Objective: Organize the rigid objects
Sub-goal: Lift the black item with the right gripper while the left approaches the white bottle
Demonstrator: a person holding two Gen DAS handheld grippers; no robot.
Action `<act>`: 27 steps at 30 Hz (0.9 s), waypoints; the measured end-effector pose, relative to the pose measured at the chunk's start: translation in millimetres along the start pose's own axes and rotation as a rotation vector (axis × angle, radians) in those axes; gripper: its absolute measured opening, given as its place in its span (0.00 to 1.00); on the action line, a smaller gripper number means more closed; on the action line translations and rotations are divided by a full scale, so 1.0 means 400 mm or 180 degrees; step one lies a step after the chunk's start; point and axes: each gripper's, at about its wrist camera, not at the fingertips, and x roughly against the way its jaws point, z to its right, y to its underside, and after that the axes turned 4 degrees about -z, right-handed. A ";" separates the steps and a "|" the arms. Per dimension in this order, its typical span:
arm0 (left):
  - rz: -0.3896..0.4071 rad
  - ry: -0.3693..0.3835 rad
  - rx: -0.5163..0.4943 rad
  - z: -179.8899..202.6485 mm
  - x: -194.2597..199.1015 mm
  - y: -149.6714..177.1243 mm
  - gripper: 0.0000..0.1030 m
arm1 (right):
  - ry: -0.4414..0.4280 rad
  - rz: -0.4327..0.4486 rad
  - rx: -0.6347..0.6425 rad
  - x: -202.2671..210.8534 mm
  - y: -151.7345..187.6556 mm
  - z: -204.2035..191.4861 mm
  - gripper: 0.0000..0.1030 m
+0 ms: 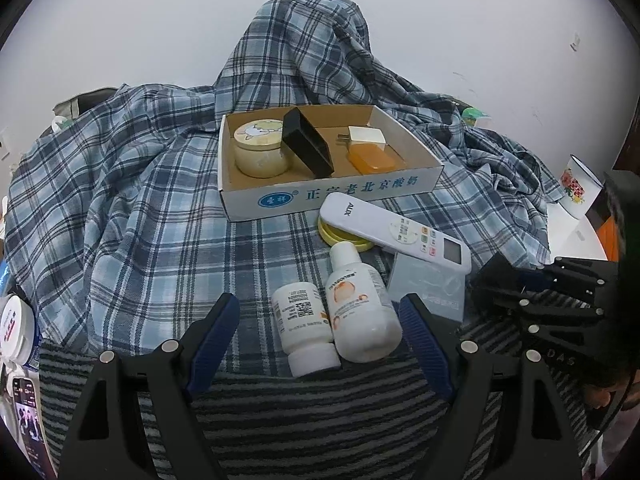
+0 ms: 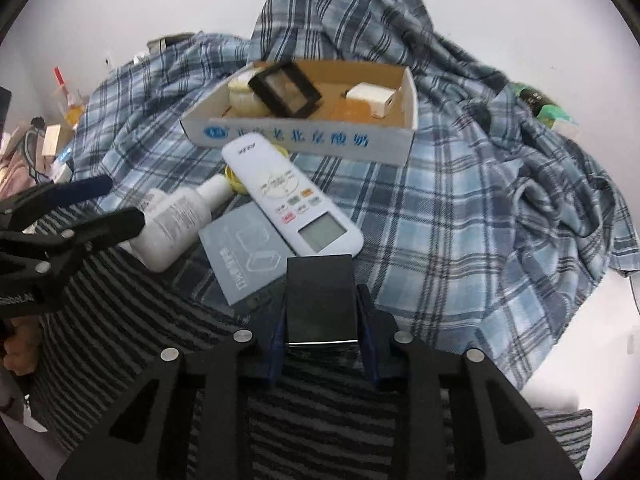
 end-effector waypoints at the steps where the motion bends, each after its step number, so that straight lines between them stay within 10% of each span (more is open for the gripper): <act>1: -0.0003 0.0009 0.0001 0.002 0.000 -0.001 0.81 | 0.0015 0.0055 -0.0042 0.012 0.003 0.005 0.29; 20: -0.0076 0.0128 -0.0079 0.054 -0.026 -0.016 0.81 | 0.0286 0.0381 -0.0705 0.101 0.048 0.132 0.29; 27: -0.0167 0.0079 -0.0051 0.052 -0.060 -0.024 0.44 | 0.0273 0.0419 -0.0615 0.098 0.028 0.116 0.29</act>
